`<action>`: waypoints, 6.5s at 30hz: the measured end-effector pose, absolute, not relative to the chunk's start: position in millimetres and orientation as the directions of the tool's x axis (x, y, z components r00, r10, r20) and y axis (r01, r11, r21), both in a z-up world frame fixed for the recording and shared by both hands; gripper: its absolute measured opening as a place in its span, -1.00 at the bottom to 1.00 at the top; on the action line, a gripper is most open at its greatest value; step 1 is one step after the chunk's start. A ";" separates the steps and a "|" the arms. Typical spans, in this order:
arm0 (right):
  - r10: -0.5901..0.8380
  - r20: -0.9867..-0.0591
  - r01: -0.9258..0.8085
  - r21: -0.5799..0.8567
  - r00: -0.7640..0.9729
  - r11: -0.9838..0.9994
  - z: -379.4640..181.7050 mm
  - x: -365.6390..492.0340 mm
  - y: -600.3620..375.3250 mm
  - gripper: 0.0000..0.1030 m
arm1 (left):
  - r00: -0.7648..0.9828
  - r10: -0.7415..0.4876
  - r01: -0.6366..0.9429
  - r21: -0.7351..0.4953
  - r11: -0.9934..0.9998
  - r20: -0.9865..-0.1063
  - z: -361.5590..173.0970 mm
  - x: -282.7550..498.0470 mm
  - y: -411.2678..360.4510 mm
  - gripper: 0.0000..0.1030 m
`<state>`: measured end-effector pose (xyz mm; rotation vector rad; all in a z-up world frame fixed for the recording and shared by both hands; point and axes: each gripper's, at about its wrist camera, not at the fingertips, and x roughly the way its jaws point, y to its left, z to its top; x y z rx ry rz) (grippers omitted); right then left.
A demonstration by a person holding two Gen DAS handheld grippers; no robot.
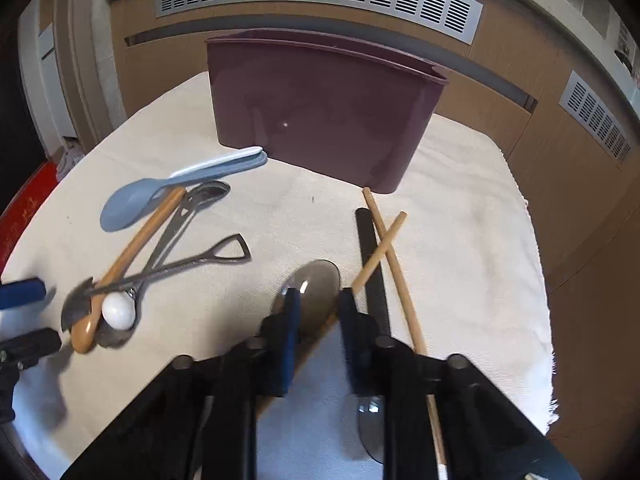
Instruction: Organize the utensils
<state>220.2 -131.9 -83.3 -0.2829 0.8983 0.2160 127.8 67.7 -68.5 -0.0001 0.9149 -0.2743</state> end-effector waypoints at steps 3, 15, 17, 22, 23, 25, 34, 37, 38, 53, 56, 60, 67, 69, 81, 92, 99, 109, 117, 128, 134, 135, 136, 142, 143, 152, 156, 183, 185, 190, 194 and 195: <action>0.058 -0.798 -0.287 -0.147 0.600 0.947 -82.7 218.4 -149.1 -0.73 | 0.569 -0.236 0.265 -0.097 0.959 -0.787 -71.1 136.0 59.2 -0.10; 0.228 -0.783 -0.291 0.063 0.579 0.955 -66.6 206.0 -190.2 -0.61 | 0.508 -0.354 0.342 -0.194 0.920 -0.785 -71.7 143.7 33.0 0.01; 0.256 -0.789 -0.299 0.097 0.558 0.949 -67.7 208.0 -179.0 -0.29 | 0.495 -0.396 0.370 -0.224 0.902 -0.774 -67.1 140.4 27.6 0.01; 0.246 -0.832 -0.263 0.125 0.497 0.957 -81.1 219.6 -150.5 -0.20 | 0.528 -0.365 0.357 -0.189 0.915 -0.767 -58.6 135.2 26.7 0.01; 0.226 -0.838 -0.252 0.110 0.496 0.961 -83.3 221.7 -145.9 -0.20 | 0.544 -0.341 0.340 -0.170 0.925 -0.767 -57.4 134.3 29.7 0.01; 0.208 -0.843 -0.246 0.093 0.496 0.965 -87.4 226.1 -138.2 -0.20 | 0.565 -0.306 0.305 -0.151 0.940 -0.766 -57.7 134.6 37.0 0.01; 0.147 -0.766 -0.309 -0.070 0.626 0.949 -74.5 209.5 -129.0 -0.45 | 0.555 -0.293 0.270 -0.165 0.949 -0.779 -69.3 136.1 52.1 0.01; 0.185 -0.752 -0.296 -0.013 0.632 0.955 -61.2 206.1 -147.2 -0.45 | 0.548 -0.288 0.266 -0.163 0.950 -0.786 -74.6 140.8 48.3 0.01; 0.196 -0.748 -0.288 0.007 0.634 0.958 -57.3 204.8 -153.9 -0.45 | 0.546 -0.282 0.263 -0.159 0.952 -0.789 -76.9 142.5 46.4 0.01; 0.241 -0.687 -0.289 0.048 0.686 0.956 -30.3 186.0 -177.4 -0.45 | 0.710 -0.211 0.209 -0.084 0.974 -0.672 -31.9 138.9 49.7 -0.59; 0.241 -0.688 -0.289 0.047 0.684 0.956 -30.8 184.7 -178.6 -0.45 | 0.736 -0.202 0.210 -0.065 0.976 -0.646 -20.7 143.8 49.1 -0.61; 0.245 -0.692 -0.296 0.048 0.679 0.954 -31.4 183.4 -181.6 -0.45 | 0.731 -0.188 0.203 -0.054 0.978 -0.656 -19.2 155.6 53.6 -0.62; 0.271 -0.704 -0.306 0.079 0.657 0.949 -37.1 187.2 -184.1 -0.45 | 0.601 -0.227 0.274 -0.070 0.959 -0.766 -53.1 192.7 63.2 -0.47; 0.273 -0.707 -0.308 0.082 0.652 0.948 -38.2 188.4 -184.5 -0.45 | 0.587 -0.225 0.274 -0.072 0.959 -0.778 -62.0 202.0 65.3 -0.30; 0.272 -0.716 -0.309 0.083 0.643 0.947 -42.6 191.0 -183.4 -0.45 | 0.496 -0.281 0.371 -0.092 0.924 -0.822 -56.8 226.1 12.7 -0.22; 0.295 -0.693 -0.328 0.089 0.657 0.940 -41.8 185.4 -186.3 -0.45 | 0.478 -0.169 0.372 0.024 0.928 -0.862 -71.4 255.2 -18.2 -0.74; 0.312 -0.680 -0.341 0.096 0.664 0.935 -37.5 182.0 -184.0 -0.45 | 0.646 -0.276 0.282 -0.113 0.953 -0.711 -29.9 202.8 9.1 -0.78; 0.342 -0.528 -0.361 0.070 0.778 0.930 35.2 168.0 -184.1 -0.99 | 0.803 -0.350 0.291 -0.195 0.937 -0.482 57.4 161.2 26.6 -0.97; 0.340 -0.430 -0.380 -0.008 0.837 0.925 110.2 209.1 -184.4 -0.99 | 0.880 -0.369 0.339 -0.148 0.929 -0.300 152.8 186.9 27.4 -0.96; 0.268 -0.637 -0.333 0.019 0.723 0.943 23.4 227.0 -212.6 -0.98 | 0.760 -0.338 0.309 -0.149 0.939 -0.555 59.3 220.1 31.0 -0.95; 0.275 -0.721 -0.350 0.048 0.636 0.935 -15.3 223.9 -235.8 -0.82 | 0.648 -0.355 0.373 -0.126 0.919 -0.674 1.3 228.4 -0.8 -0.92; 0.286 -0.738 -0.377 0.047 0.611 0.925 -20.6 222.6 -236.2 -0.77 | 0.635 -0.354 0.379 -0.122 0.917 -0.687 -5.8 229.1 -4.2 -0.92; 0.299 -0.752 -0.403 0.049 0.587 0.914 -25.1 221.4 -235.9 -0.57 | 0.626 -0.354 0.381 -0.123 0.916 -0.695 -10.4 229.8 -5.9 -0.92; 0.307 -0.796 -0.492 0.013 0.522 0.871 -43.8 215.9 -233.9 -0.01 | 0.600 -0.337 0.375 -0.117 0.920 -0.725 -27.8 222.9 -9.2 -0.78; 0.302 -0.799 -0.495 0.006 0.520 0.869 -45.6 217.6 -231.9 -0.01 | 0.599 -0.333 0.371 -0.116 0.921 -0.728 -29.3 221.7 -7.0 -0.72; 0.306 -0.861 -0.577 0.018 0.406 0.816 -70.2 254.8 -202.4 -0.01 | 0.606 -0.284 0.289 -0.128 0.949 -0.743 -41.0 206.8 29.8 -0.04; 0.284 -0.863 -0.566 -0.002 0.417 0.825 -74.0 255.6 -202.3 -0.10 | 0.601 -0.274 0.275 -0.128 0.953 -0.751 -44.3 202.4 39.3 0.06; 0.401 -0.730 -0.330 0.250 0.553 0.910 -29.9 206.7 -260.4 -0.79 | 0.661 -0.219 0.263 -0.051 0.963 -0.718 -59.6 146.6 2.9 -0.09; 0.406 -0.716 -0.329 0.256 0.568 0.909 -27.2 204.4 -258.0 -0.79 | 0.661 -0.196 0.250 -0.033 0.968 -0.725 -65.5 149.6 -1.5 -0.11; 0.416 -0.696 -0.334 0.261 0.585 0.906 -22.9 198.9 -247.7 -0.79 | 0.671 -0.153 0.230 0.007 0.973 -0.726 -72.1 165.4 -9.9 -0.56; 0.402 -0.688 -0.350 0.224 0.604 0.910 -17.7 189.7 -236.1 -0.79 | 0.684 -0.157 0.241 0.017 0.970 -0.712 -70.0 161.6 -11.0 -0.57; 0.408 -0.684 -0.356 0.227 0.604 0.907 -16.1 187.7 -235.0 -0.79 | 0.694 -0.164 0.240 0.010 0.971 -0.701 -66.1 158.4 -9.3 -0.57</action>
